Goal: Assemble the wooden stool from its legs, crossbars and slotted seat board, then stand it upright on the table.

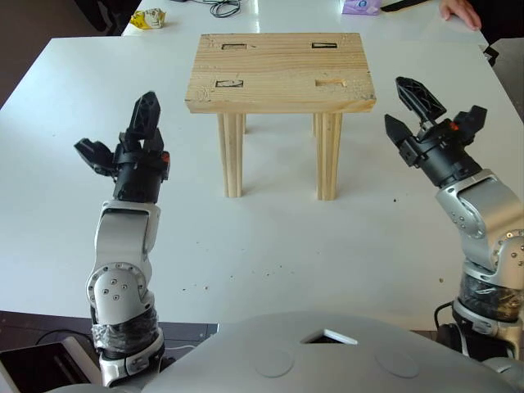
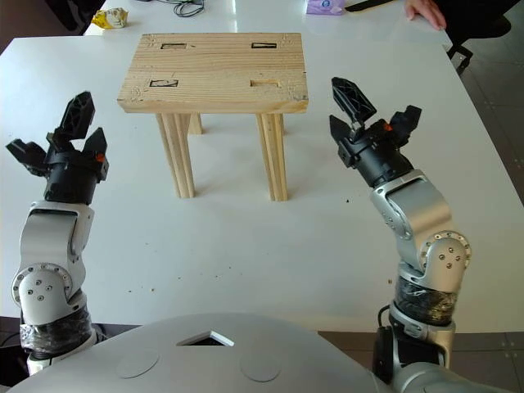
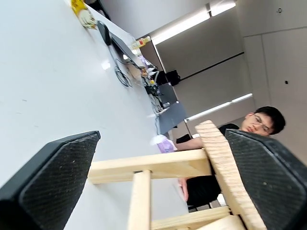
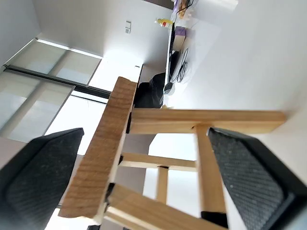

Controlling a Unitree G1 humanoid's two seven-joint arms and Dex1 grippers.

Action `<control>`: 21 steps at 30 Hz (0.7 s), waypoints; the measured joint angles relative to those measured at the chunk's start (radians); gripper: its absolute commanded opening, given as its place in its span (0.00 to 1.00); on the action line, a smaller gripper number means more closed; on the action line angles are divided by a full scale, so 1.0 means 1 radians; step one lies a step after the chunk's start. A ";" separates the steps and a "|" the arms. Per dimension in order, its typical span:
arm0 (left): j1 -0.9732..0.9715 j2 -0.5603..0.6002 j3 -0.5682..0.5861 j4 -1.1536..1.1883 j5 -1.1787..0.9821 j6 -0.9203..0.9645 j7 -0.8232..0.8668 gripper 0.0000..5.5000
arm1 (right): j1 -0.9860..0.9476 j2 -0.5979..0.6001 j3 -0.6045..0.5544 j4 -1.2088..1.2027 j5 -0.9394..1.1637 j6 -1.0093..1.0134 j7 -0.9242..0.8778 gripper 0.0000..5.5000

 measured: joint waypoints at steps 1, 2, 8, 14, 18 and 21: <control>0.026 0.002 0.026 0.022 0.037 -0.008 -0.020 0.88 | 0.000 -0.023 0.000 0.031 -0.094 -0.001 0.027 0.86; 0.042 0.003 0.048 0.035 0.077 -0.018 -0.032 0.88 | -0.001 -0.044 0.007 0.055 -0.188 -0.005 0.057 0.86; 0.020 0.064 0.098 0.062 0.381 -0.070 -0.043 0.88 | -0.057 -0.120 0.092 0.105 -0.686 -0.089 0.148 0.86; -0.047 0.097 0.013 0.247 0.894 -0.127 0.061 0.88 | -0.156 -0.119 0.261 0.249 -1.199 -0.222 0.118 0.86; -0.216 0.010 -0.118 0.414 1.144 -0.167 0.081 0.88 | -0.299 0.029 0.328 0.506 -1.473 -0.366 0.095 0.86; -0.308 0.009 -0.104 0.488 1.220 -0.204 0.084 0.88 | -0.370 0.072 0.318 0.603 -1.542 -0.425 0.110 0.86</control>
